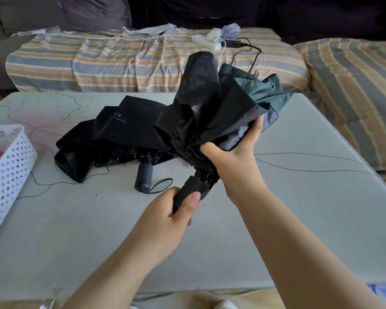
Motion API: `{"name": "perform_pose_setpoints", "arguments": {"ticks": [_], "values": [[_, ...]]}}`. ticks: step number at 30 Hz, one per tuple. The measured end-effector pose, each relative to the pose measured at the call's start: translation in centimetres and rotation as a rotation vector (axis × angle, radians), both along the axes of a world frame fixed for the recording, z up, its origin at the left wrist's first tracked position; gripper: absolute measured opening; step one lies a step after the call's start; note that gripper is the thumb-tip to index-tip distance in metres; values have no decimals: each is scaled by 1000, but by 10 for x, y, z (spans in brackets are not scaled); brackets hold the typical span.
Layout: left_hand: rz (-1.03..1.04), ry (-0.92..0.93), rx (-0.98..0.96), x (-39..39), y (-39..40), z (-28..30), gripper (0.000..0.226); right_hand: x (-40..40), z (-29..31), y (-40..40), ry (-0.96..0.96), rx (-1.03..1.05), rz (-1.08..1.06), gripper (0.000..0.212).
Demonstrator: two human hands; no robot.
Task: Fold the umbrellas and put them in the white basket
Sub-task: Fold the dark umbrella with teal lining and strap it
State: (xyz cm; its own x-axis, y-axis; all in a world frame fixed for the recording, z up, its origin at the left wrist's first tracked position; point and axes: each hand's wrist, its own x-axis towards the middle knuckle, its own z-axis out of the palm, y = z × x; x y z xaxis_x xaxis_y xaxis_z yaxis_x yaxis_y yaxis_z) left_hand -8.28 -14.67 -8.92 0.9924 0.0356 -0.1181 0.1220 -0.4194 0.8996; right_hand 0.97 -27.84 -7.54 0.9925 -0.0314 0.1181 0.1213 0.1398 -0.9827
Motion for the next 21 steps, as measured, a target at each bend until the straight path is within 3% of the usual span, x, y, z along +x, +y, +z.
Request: {"name": "perform_pose_setpoints", "arguments": {"ticks": [10,21], "values": [[-57,-51,111,-3,-3,8,46,-2,5,3,35,4,-47,110],[-11,-134,166,-3,-8,0,26,-12,10,6,5,60,-148,107]]}}
